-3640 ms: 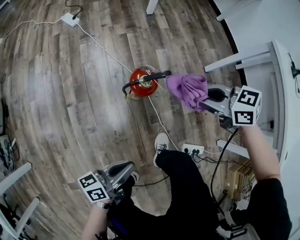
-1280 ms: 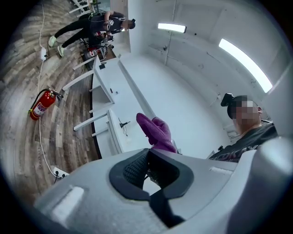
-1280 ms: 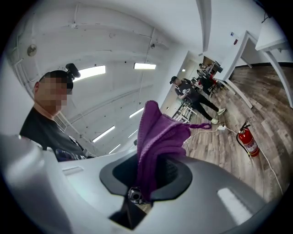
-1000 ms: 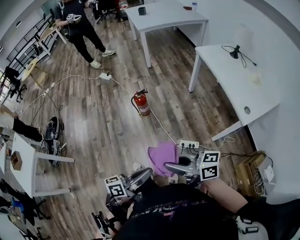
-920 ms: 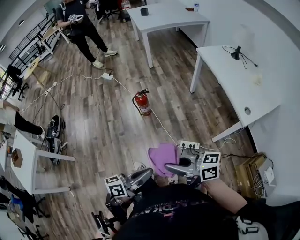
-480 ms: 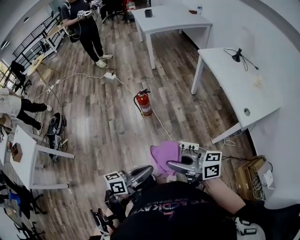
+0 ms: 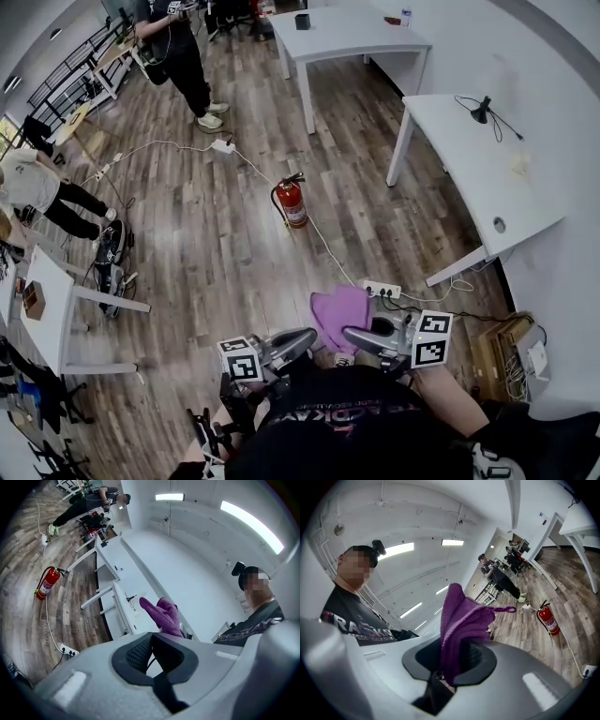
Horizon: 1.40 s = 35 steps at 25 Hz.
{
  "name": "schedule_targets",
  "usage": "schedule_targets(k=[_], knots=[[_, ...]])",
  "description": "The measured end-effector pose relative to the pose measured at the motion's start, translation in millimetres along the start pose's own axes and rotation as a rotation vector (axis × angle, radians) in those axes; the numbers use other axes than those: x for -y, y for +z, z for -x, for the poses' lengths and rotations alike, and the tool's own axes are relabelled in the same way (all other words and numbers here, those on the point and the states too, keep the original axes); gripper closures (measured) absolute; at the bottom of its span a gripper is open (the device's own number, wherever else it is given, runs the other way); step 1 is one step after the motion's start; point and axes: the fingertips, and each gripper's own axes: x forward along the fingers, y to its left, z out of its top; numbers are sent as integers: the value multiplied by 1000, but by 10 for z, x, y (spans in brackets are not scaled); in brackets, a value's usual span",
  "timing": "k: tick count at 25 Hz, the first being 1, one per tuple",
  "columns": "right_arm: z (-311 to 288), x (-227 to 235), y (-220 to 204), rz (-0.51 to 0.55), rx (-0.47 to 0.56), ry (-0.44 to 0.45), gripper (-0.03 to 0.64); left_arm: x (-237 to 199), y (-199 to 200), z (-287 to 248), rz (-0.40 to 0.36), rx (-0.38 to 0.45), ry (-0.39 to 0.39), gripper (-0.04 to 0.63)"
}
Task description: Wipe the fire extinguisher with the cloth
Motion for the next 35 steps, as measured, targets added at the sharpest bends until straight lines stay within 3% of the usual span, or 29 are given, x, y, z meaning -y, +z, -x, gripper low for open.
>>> schedule_targets(k=[16,35], knots=[[-5,-36,-7,12,35,-15,552,239,30,18,-6,-20,15,595],[-60,15,-6,6,39,-23,552,126,69,73,-15,-10,-1,595]])
